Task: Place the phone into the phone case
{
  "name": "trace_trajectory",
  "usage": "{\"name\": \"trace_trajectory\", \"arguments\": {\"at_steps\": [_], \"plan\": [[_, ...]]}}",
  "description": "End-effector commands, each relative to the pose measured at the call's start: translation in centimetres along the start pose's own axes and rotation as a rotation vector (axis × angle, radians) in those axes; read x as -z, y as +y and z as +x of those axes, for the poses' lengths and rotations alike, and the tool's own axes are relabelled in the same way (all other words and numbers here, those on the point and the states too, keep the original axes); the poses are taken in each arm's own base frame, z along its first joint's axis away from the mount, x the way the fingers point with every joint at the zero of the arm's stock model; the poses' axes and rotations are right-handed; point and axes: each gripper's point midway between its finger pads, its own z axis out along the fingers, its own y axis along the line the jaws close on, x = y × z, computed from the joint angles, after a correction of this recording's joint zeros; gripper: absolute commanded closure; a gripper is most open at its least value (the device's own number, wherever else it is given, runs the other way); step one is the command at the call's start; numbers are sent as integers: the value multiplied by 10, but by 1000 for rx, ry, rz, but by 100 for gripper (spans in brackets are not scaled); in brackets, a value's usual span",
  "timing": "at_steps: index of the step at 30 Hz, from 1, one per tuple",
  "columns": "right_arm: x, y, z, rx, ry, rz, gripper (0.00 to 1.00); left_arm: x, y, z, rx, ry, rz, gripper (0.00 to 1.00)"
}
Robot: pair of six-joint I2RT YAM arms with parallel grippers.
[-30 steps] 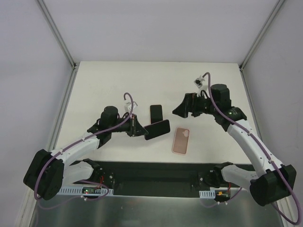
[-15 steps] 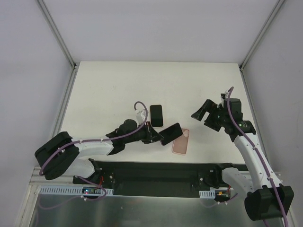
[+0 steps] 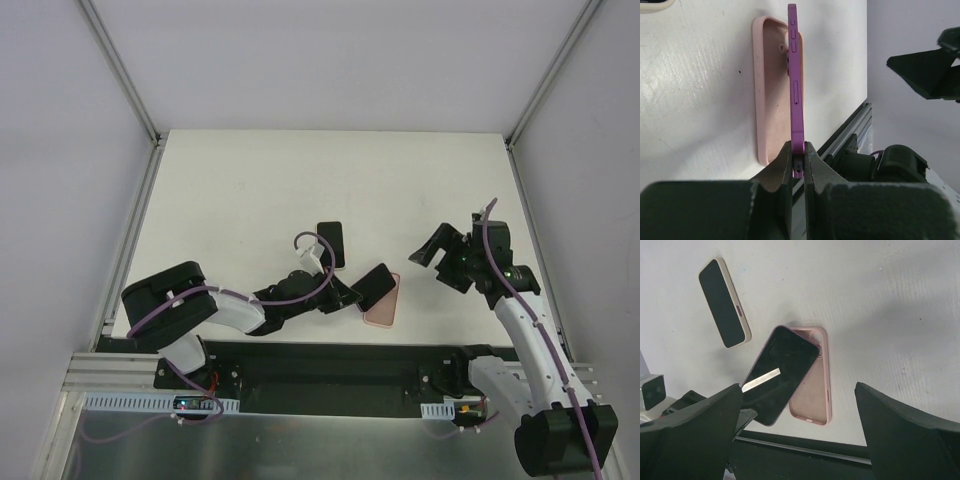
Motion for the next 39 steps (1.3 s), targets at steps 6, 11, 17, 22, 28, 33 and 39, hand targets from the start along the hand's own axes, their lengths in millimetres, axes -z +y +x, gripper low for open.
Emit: {"name": "trace_trajectory", "arguments": {"at_steps": [6,11,17,22,28,33,39], "plan": [[-12,-16,22,-32,69,25,3,2,-30,-11,15,-87,78,92],[-15,-18,27,-32,92,22,3,0,-29,-3,7,-64,74,82],[-18,-23,34,-17,120,29,2,-3,-32,10,-30,-3,72,57],[-22,-24,41,-18,157,24,3,-5,-37,18,-83,31,65,46],[-26,-20,45,-38,176,-8,1,-10,-28,36,-154,121,-35,43],[-26,-23,45,-39,171,0,1,-8,-18,42,-158,127,-86,42],[-26,-24,48,-37,175,4,1,-6,-19,44,-224,152,-132,30]]}}
